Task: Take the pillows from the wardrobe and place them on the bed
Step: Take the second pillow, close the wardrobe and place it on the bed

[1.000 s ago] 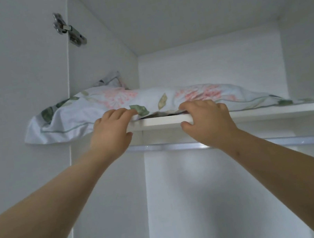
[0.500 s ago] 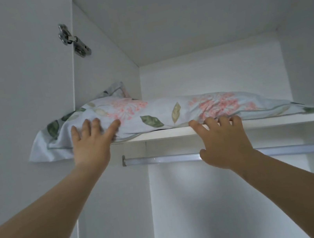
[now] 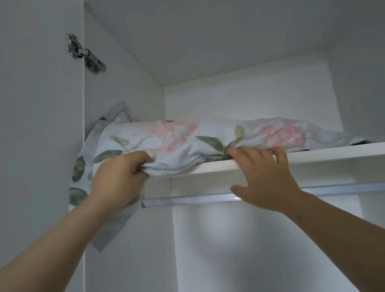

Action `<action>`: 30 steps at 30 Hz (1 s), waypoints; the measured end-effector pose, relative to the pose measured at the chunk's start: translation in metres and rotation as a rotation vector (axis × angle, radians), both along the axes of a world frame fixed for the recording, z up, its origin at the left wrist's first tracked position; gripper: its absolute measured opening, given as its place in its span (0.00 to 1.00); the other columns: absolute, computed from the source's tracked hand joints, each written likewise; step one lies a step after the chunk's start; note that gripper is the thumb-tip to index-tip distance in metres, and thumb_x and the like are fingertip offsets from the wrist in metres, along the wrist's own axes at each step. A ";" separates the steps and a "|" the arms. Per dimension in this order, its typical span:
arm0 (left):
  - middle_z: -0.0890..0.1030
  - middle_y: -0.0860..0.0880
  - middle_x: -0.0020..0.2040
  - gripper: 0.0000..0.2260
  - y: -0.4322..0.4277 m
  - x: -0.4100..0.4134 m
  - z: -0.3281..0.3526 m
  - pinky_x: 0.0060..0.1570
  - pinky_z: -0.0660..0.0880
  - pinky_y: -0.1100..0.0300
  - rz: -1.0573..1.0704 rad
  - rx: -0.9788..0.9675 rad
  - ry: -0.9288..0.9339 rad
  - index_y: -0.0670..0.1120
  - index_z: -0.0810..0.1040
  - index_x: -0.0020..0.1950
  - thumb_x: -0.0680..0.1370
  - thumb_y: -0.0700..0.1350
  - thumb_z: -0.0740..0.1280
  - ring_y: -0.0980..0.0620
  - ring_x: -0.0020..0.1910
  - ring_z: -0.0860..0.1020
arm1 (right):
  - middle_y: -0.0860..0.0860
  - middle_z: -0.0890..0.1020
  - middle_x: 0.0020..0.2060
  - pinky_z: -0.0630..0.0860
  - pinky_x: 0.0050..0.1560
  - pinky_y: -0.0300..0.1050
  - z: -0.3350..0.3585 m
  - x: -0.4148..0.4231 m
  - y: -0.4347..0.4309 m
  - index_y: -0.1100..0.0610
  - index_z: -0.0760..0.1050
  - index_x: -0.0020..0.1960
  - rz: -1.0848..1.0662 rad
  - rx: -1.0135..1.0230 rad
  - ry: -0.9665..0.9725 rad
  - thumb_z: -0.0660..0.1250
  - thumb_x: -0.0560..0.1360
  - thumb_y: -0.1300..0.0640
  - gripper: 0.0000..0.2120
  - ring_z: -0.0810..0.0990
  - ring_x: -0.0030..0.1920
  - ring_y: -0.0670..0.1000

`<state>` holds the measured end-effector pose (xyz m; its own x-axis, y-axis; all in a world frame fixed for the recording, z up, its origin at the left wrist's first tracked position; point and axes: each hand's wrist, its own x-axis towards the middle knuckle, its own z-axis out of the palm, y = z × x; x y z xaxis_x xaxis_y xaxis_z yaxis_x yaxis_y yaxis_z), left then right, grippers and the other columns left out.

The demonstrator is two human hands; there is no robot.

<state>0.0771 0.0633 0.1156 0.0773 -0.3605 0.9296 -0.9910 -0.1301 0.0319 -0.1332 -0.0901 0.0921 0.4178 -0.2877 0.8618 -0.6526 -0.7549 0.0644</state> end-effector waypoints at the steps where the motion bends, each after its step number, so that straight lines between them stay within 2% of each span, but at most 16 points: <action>1: 0.80 0.43 0.35 0.03 0.002 -0.014 -0.004 0.31 0.63 0.57 -0.030 0.034 -0.056 0.42 0.79 0.40 0.70 0.39 0.66 0.43 0.37 0.77 | 0.48 0.74 0.57 0.61 0.66 0.57 0.005 0.000 0.009 0.51 0.67 0.66 0.177 0.109 -0.198 0.59 0.63 0.49 0.31 0.72 0.62 0.55; 3: 0.80 0.44 0.31 0.04 0.004 -0.041 -0.017 0.29 0.63 0.60 -0.082 0.117 -0.221 0.43 0.76 0.35 0.66 0.43 0.65 0.42 0.32 0.78 | 0.51 0.73 0.50 0.69 0.59 0.57 0.012 0.002 0.025 0.58 0.72 0.58 0.483 0.198 -0.636 0.58 0.64 0.55 0.23 0.74 0.56 0.57; 4: 0.79 0.45 0.29 0.03 0.005 -0.054 -0.023 0.29 0.62 0.62 -0.116 0.147 -0.268 0.45 0.74 0.33 0.64 0.44 0.65 0.42 0.29 0.77 | 0.53 0.74 0.50 0.70 0.56 0.56 0.015 0.003 0.033 0.59 0.73 0.56 0.487 0.166 -0.758 0.57 0.66 0.55 0.20 0.73 0.54 0.59; 5: 0.78 0.46 0.27 0.04 0.005 -0.067 -0.027 0.28 0.61 0.62 -0.156 0.179 -0.279 0.47 0.72 0.32 0.65 0.44 0.65 0.43 0.28 0.76 | 0.56 0.75 0.51 0.69 0.56 0.53 0.017 0.004 0.038 0.58 0.74 0.56 0.410 0.153 -0.783 0.58 0.68 0.54 0.19 0.72 0.55 0.60; 8: 0.73 0.53 0.29 0.10 0.007 -0.095 -0.029 0.31 0.59 0.62 -0.308 0.301 -0.212 0.51 0.69 0.33 0.73 0.45 0.66 0.51 0.29 0.71 | 0.57 0.72 0.62 0.64 0.62 0.54 0.027 0.000 0.040 0.53 0.73 0.60 0.185 0.208 -0.657 0.63 0.74 0.52 0.16 0.67 0.63 0.61; 10: 0.72 0.55 0.30 0.03 0.018 -0.105 -0.016 0.33 0.64 0.64 -0.422 0.401 -0.094 0.53 0.76 0.44 0.75 0.45 0.66 0.57 0.29 0.70 | 0.55 0.70 0.65 0.62 0.64 0.54 0.036 -0.007 0.038 0.51 0.71 0.63 0.142 0.275 -0.598 0.63 0.74 0.52 0.18 0.65 0.65 0.60; 12: 0.77 0.54 0.33 0.09 0.034 -0.110 0.009 0.34 0.71 0.65 -0.634 0.306 0.116 0.56 0.75 0.56 0.76 0.47 0.65 0.60 0.31 0.74 | 0.55 0.69 0.66 0.61 0.64 0.54 0.042 -0.013 0.035 0.50 0.69 0.64 0.151 0.332 -0.556 0.62 0.73 0.51 0.19 0.65 0.66 0.60; 13: 0.80 0.53 0.39 0.11 0.037 -0.107 0.024 0.39 0.75 0.62 -0.637 0.200 0.138 0.57 0.74 0.58 0.77 0.50 0.63 0.58 0.36 0.77 | 0.54 0.70 0.66 0.62 0.64 0.53 0.043 -0.014 0.034 0.50 0.68 0.65 0.154 0.345 -0.519 0.62 0.74 0.51 0.20 0.66 0.65 0.60; 14: 0.81 0.52 0.47 0.14 0.036 -0.101 0.041 0.48 0.75 0.59 -0.502 0.092 0.055 0.58 0.72 0.61 0.76 0.54 0.61 0.56 0.46 0.79 | 0.54 0.70 0.66 0.62 0.63 0.53 0.043 -0.013 0.034 0.50 0.68 0.65 0.152 0.350 -0.477 0.62 0.74 0.50 0.20 0.66 0.65 0.60; 16: 0.74 0.49 0.66 0.22 0.025 -0.085 0.073 0.64 0.65 0.52 -0.017 0.054 -0.127 0.58 0.64 0.69 0.75 0.60 0.58 0.48 0.65 0.70 | 0.54 0.70 0.66 0.64 0.63 0.52 0.039 -0.011 0.033 0.49 0.67 0.66 0.135 0.335 -0.418 0.61 0.75 0.49 0.21 0.67 0.64 0.59; 17: 0.67 0.48 0.72 0.26 0.016 -0.073 0.083 0.68 0.59 0.48 0.161 0.144 -0.126 0.58 0.60 0.71 0.75 0.62 0.57 0.46 0.70 0.64 | 0.54 0.70 0.66 0.64 0.62 0.52 0.037 -0.010 0.033 0.49 0.67 0.67 0.124 0.325 -0.405 0.61 0.75 0.48 0.21 0.67 0.64 0.59; 19: 0.61 0.48 0.75 0.32 -0.004 -0.054 0.086 0.70 0.55 0.42 0.271 0.382 0.027 0.58 0.57 0.72 0.72 0.69 0.53 0.43 0.72 0.61 | 0.54 0.69 0.66 0.65 0.62 0.53 0.033 -0.010 0.032 0.49 0.66 0.67 0.103 0.302 -0.383 0.60 0.75 0.48 0.21 0.67 0.64 0.59; 21: 0.69 0.45 0.70 0.31 -0.021 -0.037 0.073 0.66 0.62 0.44 0.256 0.445 0.109 0.53 0.65 0.68 0.72 0.70 0.51 0.42 0.67 0.68 | 0.54 0.69 0.67 0.65 0.63 0.53 0.029 -0.011 0.030 0.49 0.66 0.68 0.095 0.284 -0.343 0.61 0.76 0.48 0.22 0.67 0.64 0.59; 23: 0.76 0.44 0.60 0.23 -0.028 -0.029 0.055 0.57 0.66 0.48 0.254 0.297 0.014 0.47 0.72 0.57 0.76 0.64 0.52 0.42 0.59 0.72 | 0.53 0.69 0.67 0.65 0.63 0.53 0.026 -0.013 0.030 0.50 0.66 0.68 0.111 0.279 -0.327 0.62 0.75 0.49 0.22 0.68 0.64 0.59; 27: 0.79 0.44 0.50 0.15 -0.028 -0.023 0.040 0.49 0.64 0.53 0.251 0.155 -0.169 0.43 0.73 0.47 0.80 0.52 0.53 0.43 0.52 0.74 | 0.54 0.71 0.64 0.66 0.63 0.52 0.022 -0.017 0.032 0.52 0.70 0.65 0.168 0.267 -0.352 0.64 0.74 0.52 0.20 0.69 0.61 0.58; 30: 0.79 0.43 0.41 0.17 -0.020 -0.021 0.029 0.42 0.64 0.54 0.099 0.047 -0.255 0.42 0.73 0.41 0.79 0.53 0.54 0.41 0.44 0.75 | 0.55 0.73 0.62 0.68 0.63 0.53 0.025 -0.023 0.037 0.53 0.72 0.61 0.190 0.237 -0.416 0.63 0.74 0.54 0.16 0.71 0.60 0.58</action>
<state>0.0558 0.0433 0.1448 -0.1202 -0.4063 0.9058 -0.9486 -0.2219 -0.2255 -0.1558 -0.0534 0.1166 0.1171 -0.4476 0.8865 -0.4368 -0.8249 -0.3588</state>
